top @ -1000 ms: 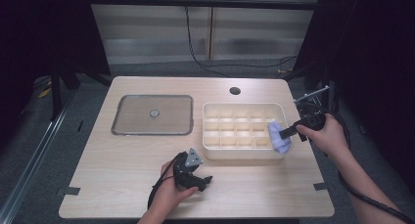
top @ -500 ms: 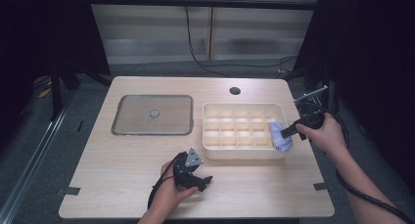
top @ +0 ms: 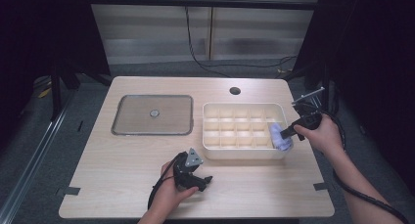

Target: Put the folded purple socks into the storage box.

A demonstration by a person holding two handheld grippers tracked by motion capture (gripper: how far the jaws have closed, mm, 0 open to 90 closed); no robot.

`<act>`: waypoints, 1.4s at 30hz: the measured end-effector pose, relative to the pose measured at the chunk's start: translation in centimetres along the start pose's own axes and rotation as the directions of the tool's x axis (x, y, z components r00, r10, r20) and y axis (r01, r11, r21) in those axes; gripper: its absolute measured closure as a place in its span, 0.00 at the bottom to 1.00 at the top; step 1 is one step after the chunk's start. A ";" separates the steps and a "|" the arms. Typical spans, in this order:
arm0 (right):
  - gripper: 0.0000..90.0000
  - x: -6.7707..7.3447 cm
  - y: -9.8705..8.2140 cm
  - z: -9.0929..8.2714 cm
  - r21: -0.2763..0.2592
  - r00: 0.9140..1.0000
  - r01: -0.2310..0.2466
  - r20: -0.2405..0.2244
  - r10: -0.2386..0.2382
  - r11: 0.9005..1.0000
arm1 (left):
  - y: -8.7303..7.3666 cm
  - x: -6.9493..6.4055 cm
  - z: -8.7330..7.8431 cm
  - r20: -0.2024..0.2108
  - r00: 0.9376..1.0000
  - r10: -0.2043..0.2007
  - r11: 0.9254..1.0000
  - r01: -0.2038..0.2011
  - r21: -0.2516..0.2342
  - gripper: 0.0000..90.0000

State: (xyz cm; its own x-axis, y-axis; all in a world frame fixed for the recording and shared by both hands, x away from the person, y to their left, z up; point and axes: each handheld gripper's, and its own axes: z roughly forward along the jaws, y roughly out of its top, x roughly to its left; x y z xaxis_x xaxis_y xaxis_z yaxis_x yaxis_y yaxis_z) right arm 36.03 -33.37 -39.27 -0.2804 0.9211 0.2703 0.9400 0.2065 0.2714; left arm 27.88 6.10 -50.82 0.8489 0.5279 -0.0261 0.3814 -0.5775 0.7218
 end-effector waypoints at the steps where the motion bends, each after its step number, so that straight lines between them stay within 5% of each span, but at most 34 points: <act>1: 0.83 0.0 0.0 0.1 0.003 1.000 0.001 0.000 -0.001 1.000 | 0.0 0.0 0.0 0.000 1.000 0.000 1.000 0.000 0.000 0.17; 42: 0.82 -0.3 -0.5 1.7 0.034 0.999 0.032 0.038 -0.033 0.999 | 0.0 0.0 0.0 -0.002 1.000 -0.003 1.000 0.003 -0.002 0.17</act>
State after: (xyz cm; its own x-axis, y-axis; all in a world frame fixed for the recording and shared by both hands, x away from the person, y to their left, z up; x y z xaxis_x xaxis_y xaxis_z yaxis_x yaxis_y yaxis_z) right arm 35.97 -33.20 -41.05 -0.3039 0.9257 0.2253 0.9367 0.2471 0.2483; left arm 27.83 6.09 -50.83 0.8471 0.5307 -0.0269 0.3830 -0.5748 0.7232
